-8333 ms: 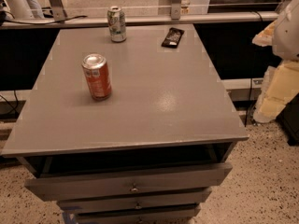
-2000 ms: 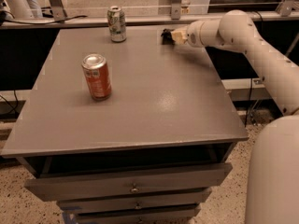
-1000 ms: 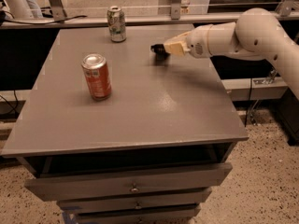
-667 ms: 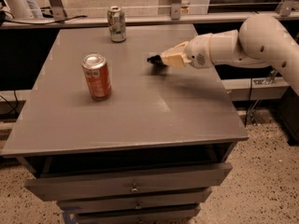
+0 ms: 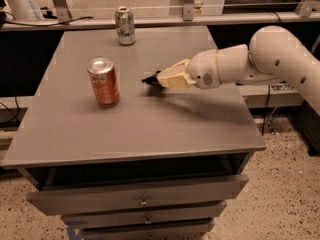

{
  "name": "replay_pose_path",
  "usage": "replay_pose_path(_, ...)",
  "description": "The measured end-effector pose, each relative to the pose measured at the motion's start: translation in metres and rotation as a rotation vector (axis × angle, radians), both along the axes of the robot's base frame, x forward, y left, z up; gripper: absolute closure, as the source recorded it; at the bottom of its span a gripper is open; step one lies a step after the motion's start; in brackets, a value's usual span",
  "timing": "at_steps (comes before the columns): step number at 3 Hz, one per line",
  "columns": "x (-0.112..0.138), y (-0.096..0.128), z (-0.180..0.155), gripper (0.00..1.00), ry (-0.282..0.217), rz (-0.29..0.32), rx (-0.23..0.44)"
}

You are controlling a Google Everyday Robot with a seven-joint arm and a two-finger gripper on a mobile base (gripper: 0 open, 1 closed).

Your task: Pick rxbar chocolate

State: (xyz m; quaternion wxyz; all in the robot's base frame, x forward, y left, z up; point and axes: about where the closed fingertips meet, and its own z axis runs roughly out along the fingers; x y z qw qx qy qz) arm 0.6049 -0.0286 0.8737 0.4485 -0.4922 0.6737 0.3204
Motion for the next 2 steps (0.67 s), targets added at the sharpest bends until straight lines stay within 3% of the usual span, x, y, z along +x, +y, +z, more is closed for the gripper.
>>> replay_pose_path(2,-0.032,0.046,0.003,1.00,0.015,0.138,0.084)
